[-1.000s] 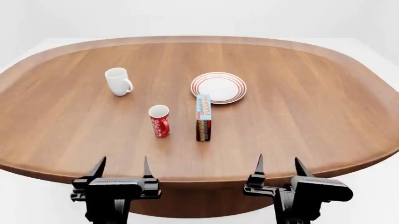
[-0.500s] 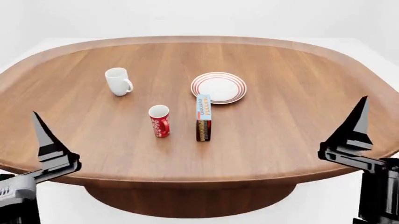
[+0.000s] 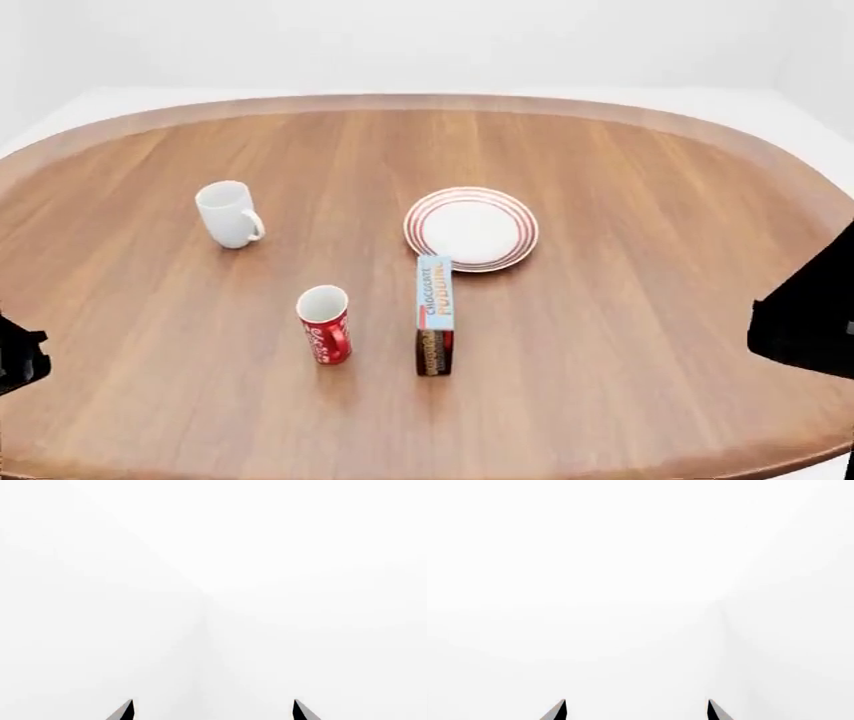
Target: Pick up the white mug and put it on the plate, and put the chocolate pudding to the right of the plate.
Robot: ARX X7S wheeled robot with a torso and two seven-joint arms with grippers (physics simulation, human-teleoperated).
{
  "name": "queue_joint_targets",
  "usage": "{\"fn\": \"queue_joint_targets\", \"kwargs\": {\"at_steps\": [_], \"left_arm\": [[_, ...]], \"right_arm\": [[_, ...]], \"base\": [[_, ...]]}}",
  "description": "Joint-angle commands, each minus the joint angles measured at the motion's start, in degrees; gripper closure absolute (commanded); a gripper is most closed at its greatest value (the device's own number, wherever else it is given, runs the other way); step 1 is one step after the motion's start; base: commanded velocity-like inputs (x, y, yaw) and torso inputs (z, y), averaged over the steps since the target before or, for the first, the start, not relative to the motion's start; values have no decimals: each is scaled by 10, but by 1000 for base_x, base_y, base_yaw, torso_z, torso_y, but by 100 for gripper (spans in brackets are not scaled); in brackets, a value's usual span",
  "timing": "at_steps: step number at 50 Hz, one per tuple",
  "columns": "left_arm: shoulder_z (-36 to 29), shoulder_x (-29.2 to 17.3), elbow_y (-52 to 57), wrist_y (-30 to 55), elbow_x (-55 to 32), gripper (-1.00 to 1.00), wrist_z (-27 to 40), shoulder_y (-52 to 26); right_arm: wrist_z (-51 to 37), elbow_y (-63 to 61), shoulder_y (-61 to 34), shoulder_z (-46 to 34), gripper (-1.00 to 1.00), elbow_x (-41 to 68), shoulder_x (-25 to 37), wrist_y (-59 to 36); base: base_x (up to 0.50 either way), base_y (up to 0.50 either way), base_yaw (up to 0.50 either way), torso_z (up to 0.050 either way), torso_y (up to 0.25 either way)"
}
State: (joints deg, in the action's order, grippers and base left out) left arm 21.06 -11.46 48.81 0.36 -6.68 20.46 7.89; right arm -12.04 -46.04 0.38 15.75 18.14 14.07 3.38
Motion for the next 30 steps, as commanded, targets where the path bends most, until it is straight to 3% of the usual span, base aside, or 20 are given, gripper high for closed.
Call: {"fn": "queue_joint_targets", "kwargs": {"at_steps": [1, 30], "left_arm": [[25, 10, 25, -30, 11, -100, -4, 14], [10, 2, 38, -44, 21, -100, 4, 26]], "right_arm": [[9, -28, 4, 12, -100, -11, -2, -3], [1, -58, 9, -1, -100, -5, 13, -10]], "base": [[500, -12, 0, 0, 0], [500, -15, 0, 0, 1]]}}
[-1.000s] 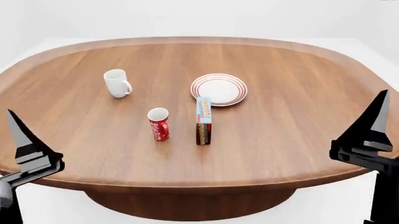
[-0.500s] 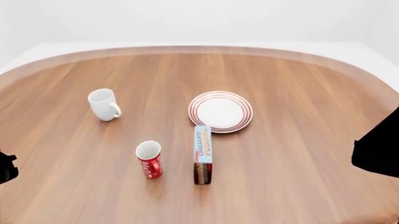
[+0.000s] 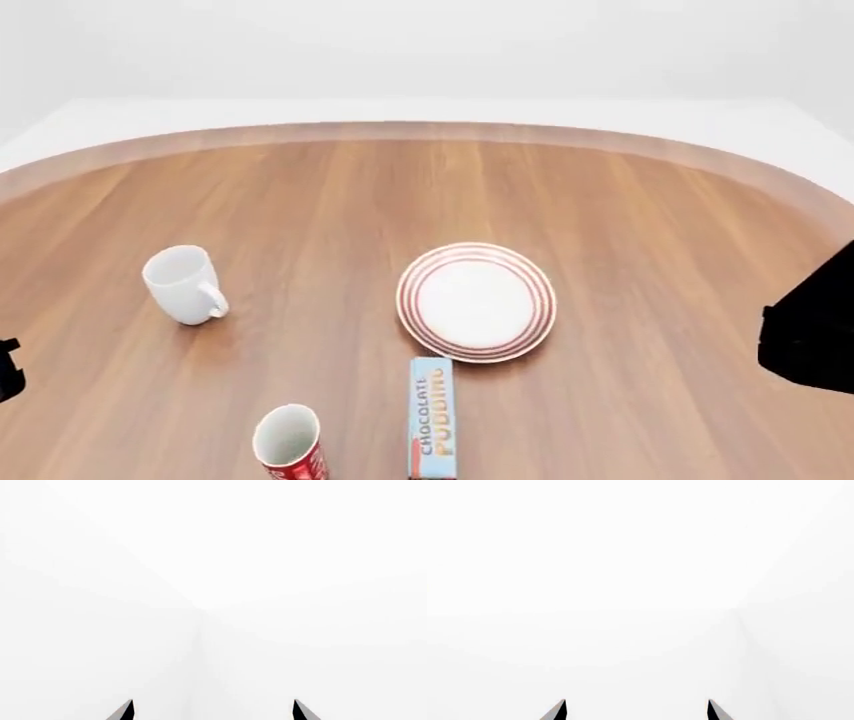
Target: Pick up the white mug and put it on the plate, and put the chocolate pudding to the right of the plate.
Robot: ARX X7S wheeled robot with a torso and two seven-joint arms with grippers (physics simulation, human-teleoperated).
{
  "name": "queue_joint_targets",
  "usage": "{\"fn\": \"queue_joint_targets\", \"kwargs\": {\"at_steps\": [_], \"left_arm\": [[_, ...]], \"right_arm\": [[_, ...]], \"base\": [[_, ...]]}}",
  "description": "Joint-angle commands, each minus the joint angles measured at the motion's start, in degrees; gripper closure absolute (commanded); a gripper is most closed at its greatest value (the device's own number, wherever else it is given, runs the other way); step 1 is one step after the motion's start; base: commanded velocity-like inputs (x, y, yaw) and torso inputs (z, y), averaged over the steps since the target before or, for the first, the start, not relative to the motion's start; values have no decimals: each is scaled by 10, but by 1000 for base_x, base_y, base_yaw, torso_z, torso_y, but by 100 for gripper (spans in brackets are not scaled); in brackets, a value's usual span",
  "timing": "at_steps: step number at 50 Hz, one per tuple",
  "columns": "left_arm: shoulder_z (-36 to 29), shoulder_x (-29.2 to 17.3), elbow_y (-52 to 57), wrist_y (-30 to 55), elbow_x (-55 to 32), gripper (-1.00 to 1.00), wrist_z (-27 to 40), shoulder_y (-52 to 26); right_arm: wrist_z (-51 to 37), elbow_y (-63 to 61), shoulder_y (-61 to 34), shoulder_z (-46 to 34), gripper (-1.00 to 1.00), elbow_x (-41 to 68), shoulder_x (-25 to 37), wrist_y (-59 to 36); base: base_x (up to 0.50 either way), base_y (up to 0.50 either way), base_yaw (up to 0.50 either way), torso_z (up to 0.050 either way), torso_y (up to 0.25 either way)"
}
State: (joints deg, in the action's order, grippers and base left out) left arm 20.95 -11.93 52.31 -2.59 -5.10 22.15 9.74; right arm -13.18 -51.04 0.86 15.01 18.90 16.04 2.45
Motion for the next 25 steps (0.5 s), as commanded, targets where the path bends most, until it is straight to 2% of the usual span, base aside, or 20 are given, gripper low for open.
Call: {"fn": "queue_joint_targets", "kwargs": {"at_steps": [1, 25], "left_arm": [[11, 7, 3, -15, 6, -100, -12, 7], [6, -2, 4, -10, 0, -100, -2, 7]], "right_arm": [[13, -7, 4, 5, -100, -12, -7, -1], [12, -6, 9, -11, -100, -15, -1, 8]], "base": [[500, -20, 0, 0, 0], [500, -11, 0, 0, 1]]}}
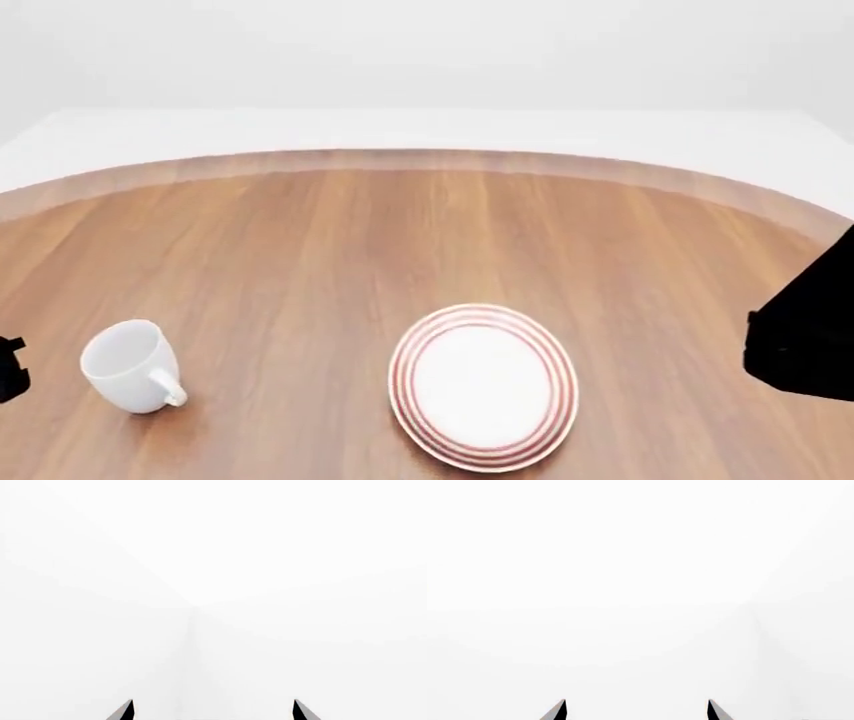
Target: Pick up the white mug and put it on the plate, and put the chocolate pudding to the right of the plate.
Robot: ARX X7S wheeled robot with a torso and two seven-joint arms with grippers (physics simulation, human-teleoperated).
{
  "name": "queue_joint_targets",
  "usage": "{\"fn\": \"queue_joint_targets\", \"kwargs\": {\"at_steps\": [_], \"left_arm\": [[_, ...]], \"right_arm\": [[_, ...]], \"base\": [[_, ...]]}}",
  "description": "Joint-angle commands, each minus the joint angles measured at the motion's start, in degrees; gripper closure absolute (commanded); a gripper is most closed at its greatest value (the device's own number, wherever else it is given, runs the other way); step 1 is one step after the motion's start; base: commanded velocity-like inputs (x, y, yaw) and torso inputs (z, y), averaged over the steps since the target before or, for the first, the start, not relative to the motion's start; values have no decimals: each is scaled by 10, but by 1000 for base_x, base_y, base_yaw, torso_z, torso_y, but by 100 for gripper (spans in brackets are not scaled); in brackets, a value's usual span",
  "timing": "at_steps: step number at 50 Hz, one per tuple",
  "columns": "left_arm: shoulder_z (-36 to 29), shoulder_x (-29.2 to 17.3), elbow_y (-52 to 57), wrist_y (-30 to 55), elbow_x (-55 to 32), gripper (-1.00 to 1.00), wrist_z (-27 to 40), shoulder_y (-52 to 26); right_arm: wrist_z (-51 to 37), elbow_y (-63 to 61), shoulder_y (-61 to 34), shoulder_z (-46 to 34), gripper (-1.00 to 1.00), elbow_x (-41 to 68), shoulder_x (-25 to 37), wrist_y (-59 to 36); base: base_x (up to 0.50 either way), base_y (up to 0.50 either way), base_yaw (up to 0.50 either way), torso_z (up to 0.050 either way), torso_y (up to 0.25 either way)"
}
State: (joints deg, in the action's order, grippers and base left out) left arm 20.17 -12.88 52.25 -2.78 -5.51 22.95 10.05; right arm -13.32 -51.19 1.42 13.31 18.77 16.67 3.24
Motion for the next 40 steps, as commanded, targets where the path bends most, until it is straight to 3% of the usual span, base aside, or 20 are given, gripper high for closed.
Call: {"fn": "queue_joint_targets", "kwargs": {"at_steps": [1, 18, 25, 40], "left_arm": [[14, 7, 5, -8, 5, -100, -10, 4], [6, 2, 5, -6, 8, -100, -5, 5], [4, 0, 3, -3, 8, -100, -2, 5], [-4, -6, 1, 20, 8, -100, 4, 1]], "right_arm": [[13, -4, 4, 5, -100, -14, -8, 1], [5, -11, 6, 4, -100, -17, -3, 1], [6, -10, 8, -3, -100, -42, -5, 19], [3, -9, 10, -6, -100, -39, -3, 26]], "base": [[500, 1, 0, 0, 0], [487, 10, 0, 0, 0], [0, 0, 0, 0, 0], [-4, 430, 0, 0, 0]]}}
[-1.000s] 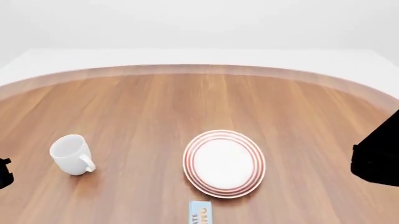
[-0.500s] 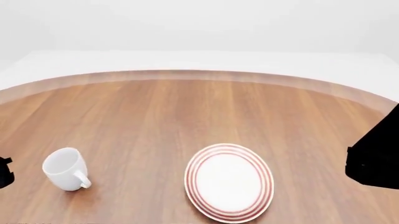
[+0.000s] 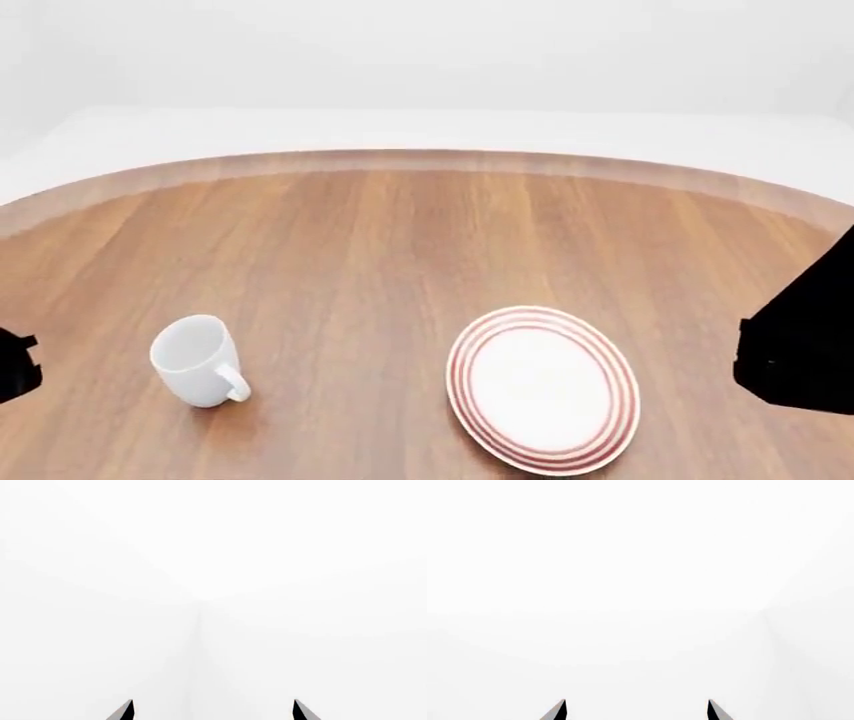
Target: Pick up the white mug and put it on the plate, and put the chocolate pudding to the right of the plate.
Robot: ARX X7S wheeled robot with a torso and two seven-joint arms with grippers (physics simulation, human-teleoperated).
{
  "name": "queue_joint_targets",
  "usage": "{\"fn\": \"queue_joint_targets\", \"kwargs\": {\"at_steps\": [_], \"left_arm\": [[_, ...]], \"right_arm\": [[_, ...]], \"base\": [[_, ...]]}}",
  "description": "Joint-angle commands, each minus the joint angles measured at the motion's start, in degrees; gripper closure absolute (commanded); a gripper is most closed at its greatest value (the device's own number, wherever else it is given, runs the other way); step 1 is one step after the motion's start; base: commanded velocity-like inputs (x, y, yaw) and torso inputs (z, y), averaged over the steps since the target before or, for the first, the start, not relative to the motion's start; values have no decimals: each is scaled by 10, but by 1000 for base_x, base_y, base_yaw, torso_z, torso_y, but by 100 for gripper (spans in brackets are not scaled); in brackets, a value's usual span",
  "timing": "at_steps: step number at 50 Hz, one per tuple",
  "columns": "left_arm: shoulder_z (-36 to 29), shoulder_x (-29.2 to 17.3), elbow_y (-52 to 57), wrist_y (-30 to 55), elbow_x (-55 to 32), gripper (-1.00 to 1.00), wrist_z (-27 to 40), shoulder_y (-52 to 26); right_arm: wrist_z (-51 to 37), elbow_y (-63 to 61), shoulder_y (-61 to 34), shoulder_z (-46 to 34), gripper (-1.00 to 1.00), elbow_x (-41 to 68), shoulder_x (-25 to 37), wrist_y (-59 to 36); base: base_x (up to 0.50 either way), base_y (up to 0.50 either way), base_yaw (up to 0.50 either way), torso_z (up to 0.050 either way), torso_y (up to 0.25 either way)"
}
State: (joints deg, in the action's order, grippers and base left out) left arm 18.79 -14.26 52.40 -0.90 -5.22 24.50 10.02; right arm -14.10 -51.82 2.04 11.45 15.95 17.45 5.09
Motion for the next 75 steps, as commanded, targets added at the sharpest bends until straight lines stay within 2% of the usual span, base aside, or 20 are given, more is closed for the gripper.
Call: {"fn": "queue_joint_targets", "kwargs": {"at_steps": [1, 7, 11, 34, 38, 40, 43, 44, 46, 47, 51, 53, 54, 58, 66, 75], "left_arm": [[9, 7, -1, 4, 4, -100, -11, 0], [8, 4, -2, 8, 2, -100, -10, 0], [-6, 0, 2, 31, 30, -100, -6, -6], [-15, -1, 5, 59, 35, -100, 5, -9], [-20, 0, 16, 139, -1, -100, 8, -29], [-27, 3, 35, 214, -44, -100, 13, -54], [-51, 4, 59, 334, -60, -100, 38, -93], [-75, 6, 71, 412, -59, -100, 60, -120], [-100, 7, 75, 456, -67, -100, 91, -143], [-135, -11, 76, 508, -84, -100, 137, -165], [-193, -105, 76, 525, -265, -100, 314, -213], [-219, -125, 75, 545, -317, -100, 370, -248], [-226, -120, 74, 569, -344, -100, 387, -272], [-236, -105, 67, 606, -397, -100, 418, -309], [-259, -80, 57, 681, -450, -100, 468, -380], [-270, -25, 9, 714, -459, -100, 518, -433]], "right_arm": [[7, -2, 2, 15, -100, -10, -10, 3], [4, -2, 2, 17, -100, -7, -9, 4], [3, -2, 2, 15, -100, -7, -8, 5], [-2, -1, 6, 8, -100, -6, -3, 10], [-3, 1, 6, 7, -100, -7, -2, 10], [-4, 1, 6, 6, -100, -8, -2, 11], [-5, 1, 6, 6, -100, -8, -2, 11], [-5, 2, 7, 5, -100, -7, -2, 11], [-6, 2, 7, 5, -100, -7, -1, 12], [-6, 3, 7, 4, -100, -7, -1, 11], [-6, 3, 8, 2, -100, -6, 0, 12], [-7, 4, 8, 2, -100, -6, 0, 13], [-7, 4, 8, 2, -100, -5, 0, 13], [-8, 5, 8, 0, -100, -5, 1, 14], [-9, 7, 10, -1, -100, -5, 2, 18], [-10, 8, 12, -7, -100, -5, 3, 21]], "base": [[0, 0, 0, 0, 0], [0, 0, 0, 0, 0], [0, 0, 0, 0, 0], [0, 0, 0, 0, -217], [0, 0, 0, 0, 0], [0, 0, 0, 0, 0], [0, 0, 0, 0, 0], [0, 0, 0, 0, 0], [0, 0, 0, 0, 0], [0, 0, 0, 0, 0], [0, 0, 0, 0, 0], [0, 0, 0, 0, 0], [0, 0, 0, 0, 0], [0, 0, 0, 0, 0], [0, 0, 0, 0, 0], [0, 0, 0, 0, 0]]}}
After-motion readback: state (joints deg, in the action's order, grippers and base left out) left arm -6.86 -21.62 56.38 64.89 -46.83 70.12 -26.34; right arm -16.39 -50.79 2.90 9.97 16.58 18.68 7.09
